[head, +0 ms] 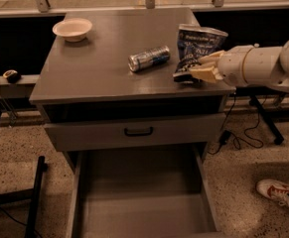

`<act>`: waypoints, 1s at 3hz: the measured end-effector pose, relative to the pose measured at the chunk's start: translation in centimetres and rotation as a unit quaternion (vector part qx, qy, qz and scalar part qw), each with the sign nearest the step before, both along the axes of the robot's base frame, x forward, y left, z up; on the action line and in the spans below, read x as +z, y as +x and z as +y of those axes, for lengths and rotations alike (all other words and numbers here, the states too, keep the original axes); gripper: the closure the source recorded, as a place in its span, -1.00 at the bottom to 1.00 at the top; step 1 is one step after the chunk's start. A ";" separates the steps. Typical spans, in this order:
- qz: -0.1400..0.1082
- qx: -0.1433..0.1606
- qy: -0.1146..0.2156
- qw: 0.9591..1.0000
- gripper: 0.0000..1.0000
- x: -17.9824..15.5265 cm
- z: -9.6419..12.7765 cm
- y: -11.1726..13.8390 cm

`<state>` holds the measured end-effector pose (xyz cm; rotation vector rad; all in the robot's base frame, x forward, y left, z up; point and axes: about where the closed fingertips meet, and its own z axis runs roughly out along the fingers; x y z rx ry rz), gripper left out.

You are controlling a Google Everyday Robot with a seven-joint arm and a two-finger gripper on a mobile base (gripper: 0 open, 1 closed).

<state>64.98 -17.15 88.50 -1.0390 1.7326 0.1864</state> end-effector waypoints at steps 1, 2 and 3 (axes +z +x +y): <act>-0.003 0.001 0.004 1.000 0.18 -0.9 0.2 0.6; -0.003 0.001 0.004 1.000 -0.28 -0.9 0.2 0.6; -0.003 0.002 0.004 1.000 -0.75 -0.9 0.2 0.6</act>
Offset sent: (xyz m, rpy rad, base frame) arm 0.0054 0.0014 -0.0075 0.0065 -0.0050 0.0024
